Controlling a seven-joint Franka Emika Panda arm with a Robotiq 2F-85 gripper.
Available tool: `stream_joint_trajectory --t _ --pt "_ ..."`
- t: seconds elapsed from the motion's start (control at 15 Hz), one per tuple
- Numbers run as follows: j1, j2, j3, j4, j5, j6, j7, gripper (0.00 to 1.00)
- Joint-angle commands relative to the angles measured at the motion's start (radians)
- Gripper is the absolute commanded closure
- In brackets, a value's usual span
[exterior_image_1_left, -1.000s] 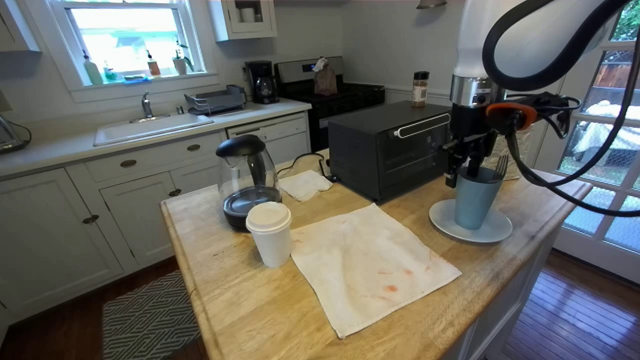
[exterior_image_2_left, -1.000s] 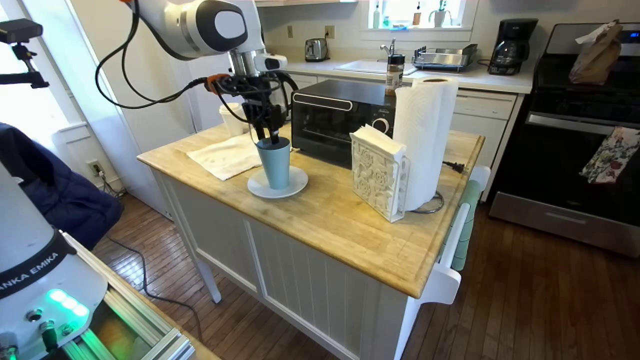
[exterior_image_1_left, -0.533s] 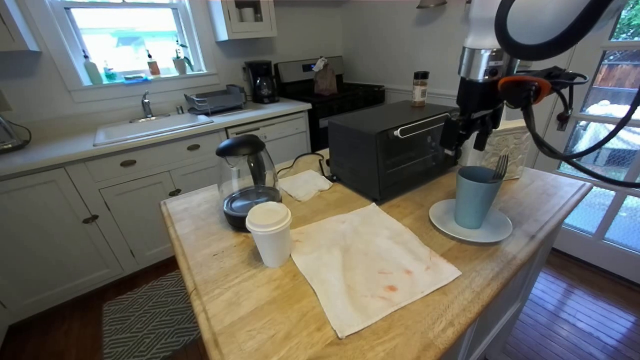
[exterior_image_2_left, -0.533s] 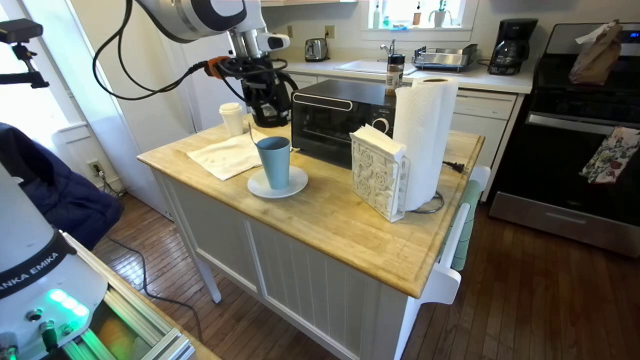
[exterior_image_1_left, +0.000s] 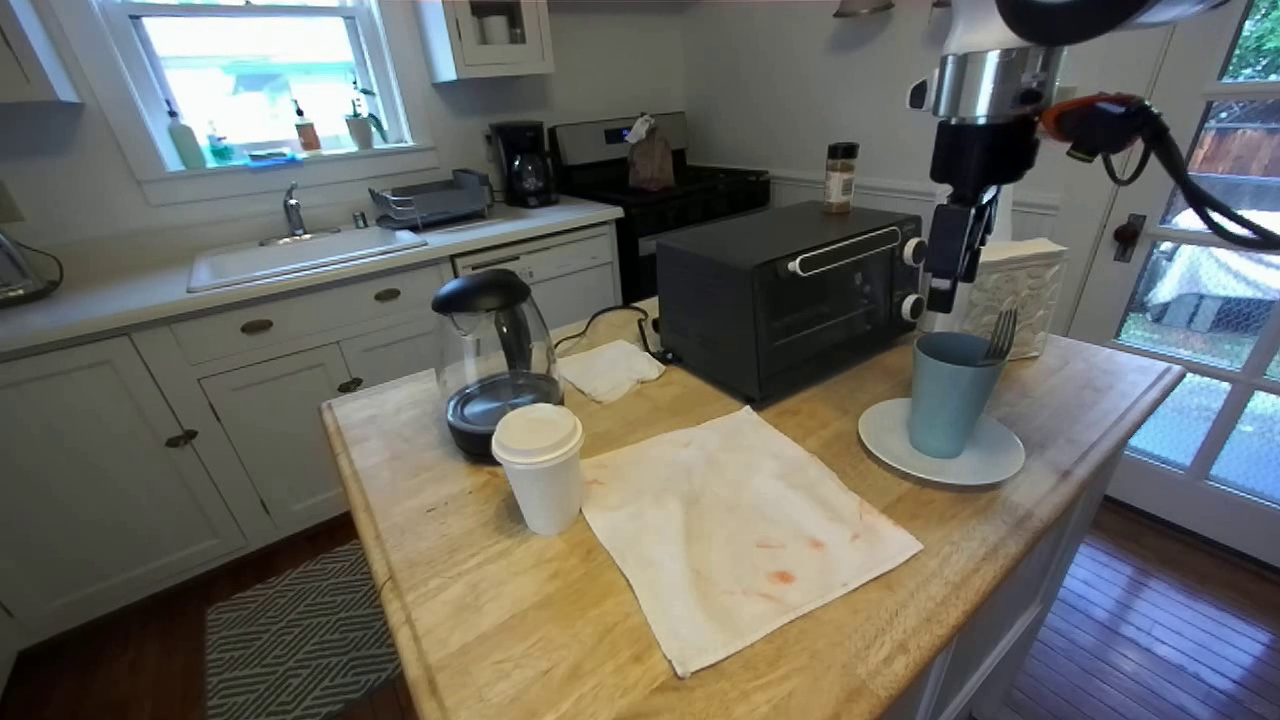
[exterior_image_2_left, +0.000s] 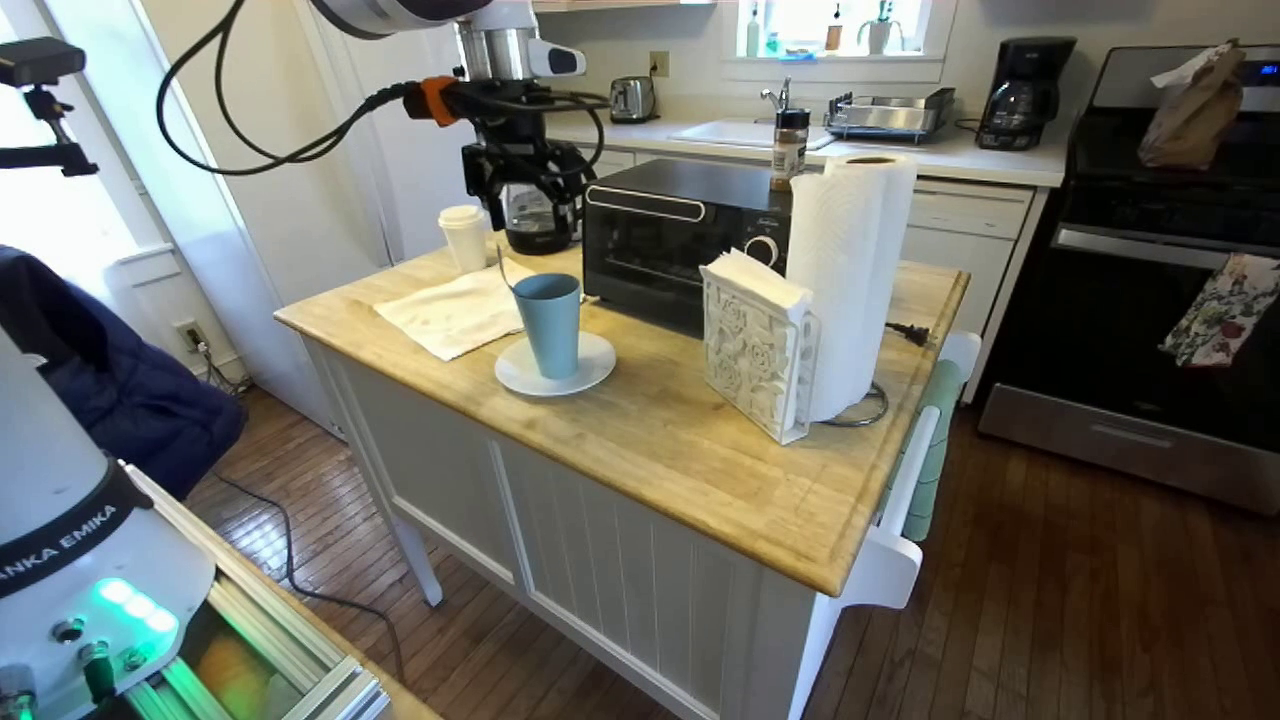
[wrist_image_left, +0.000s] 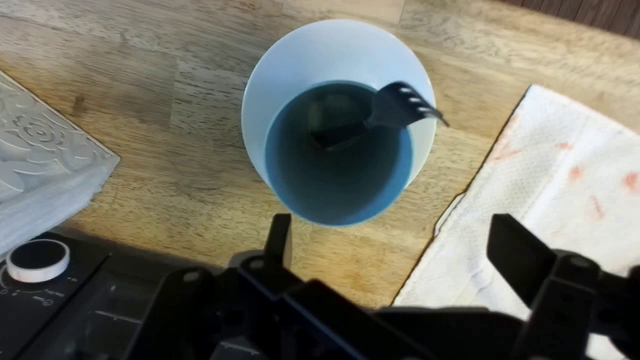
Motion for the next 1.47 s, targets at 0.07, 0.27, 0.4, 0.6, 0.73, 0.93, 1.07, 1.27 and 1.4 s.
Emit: stream_joint_trajectory --t 0.07,0.27,0.4,0.6,0.73,0.93,1.07,1.27,1.4 --pt "0.002 0.012 -0.001 0.070 0.013 -0.178 -0.150 0.00" --pt "0.004 0.027 0.001 0.088 -0.005 -0.217 -0.224 0.00" --pt "0.006 0.040 0.003 0.087 -0.010 -0.224 -0.286 0.00" --pt "0.006 0.065 0.007 0.084 -0.015 -0.204 -0.390 0.00" --pt "0.004 0.080 0.011 0.089 -0.019 -0.208 -0.440 0.00" --pt "0.004 0.117 0.016 0.117 -0.065 -0.260 -0.481 0.00" --pt "0.002 0.126 0.019 0.130 -0.067 -0.291 -0.511 0.00" --pt "0.003 0.125 0.022 0.138 -0.086 -0.315 -0.538 0.00" --pt "0.005 0.122 0.026 0.141 -0.095 -0.325 -0.545 0.00"
